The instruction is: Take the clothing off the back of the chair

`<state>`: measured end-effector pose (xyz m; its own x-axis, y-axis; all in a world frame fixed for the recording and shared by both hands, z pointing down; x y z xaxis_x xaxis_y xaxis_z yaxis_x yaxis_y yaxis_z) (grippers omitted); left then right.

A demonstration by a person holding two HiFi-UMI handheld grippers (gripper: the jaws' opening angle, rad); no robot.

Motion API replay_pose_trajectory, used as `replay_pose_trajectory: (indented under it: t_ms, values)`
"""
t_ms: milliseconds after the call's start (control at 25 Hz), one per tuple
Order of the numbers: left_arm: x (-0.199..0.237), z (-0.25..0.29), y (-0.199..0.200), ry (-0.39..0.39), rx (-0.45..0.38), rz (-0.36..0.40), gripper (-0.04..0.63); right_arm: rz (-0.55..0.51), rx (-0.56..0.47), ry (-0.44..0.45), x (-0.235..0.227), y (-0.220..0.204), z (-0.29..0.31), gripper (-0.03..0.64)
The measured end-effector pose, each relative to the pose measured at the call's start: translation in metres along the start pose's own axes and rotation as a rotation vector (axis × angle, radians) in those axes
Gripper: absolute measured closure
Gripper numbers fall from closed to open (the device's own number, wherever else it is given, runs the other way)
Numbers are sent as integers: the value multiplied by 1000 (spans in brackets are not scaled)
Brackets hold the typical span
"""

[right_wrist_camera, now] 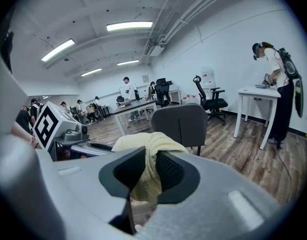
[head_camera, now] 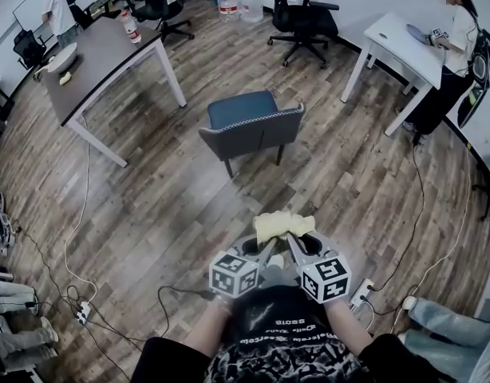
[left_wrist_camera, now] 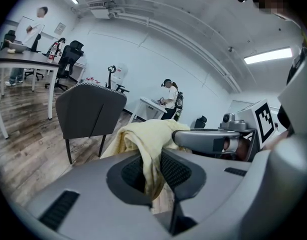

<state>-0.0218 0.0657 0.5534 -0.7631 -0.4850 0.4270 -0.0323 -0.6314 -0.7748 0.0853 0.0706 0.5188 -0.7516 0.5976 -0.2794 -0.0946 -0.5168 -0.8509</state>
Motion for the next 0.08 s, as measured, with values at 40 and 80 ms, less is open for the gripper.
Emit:
replay_pose_trajectory:
  t_ms: [40, 80]
  values:
    - [1, 1, 1, 2, 0, -4, 534, -1, 2, 3, -1, 1, 1, 549]
    - [3, 2, 1, 3, -1, -7, 534, -2, 4, 5, -2, 1, 3, 549]
Point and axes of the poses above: the fingertips, and each gripper's own axes: z forward along the fingers, x to its left, y out of its top, the point moved 5 cm from there along -z, backward along the fingers, and after that the axes turned 8 degrees about y, right-handed, at the moved point
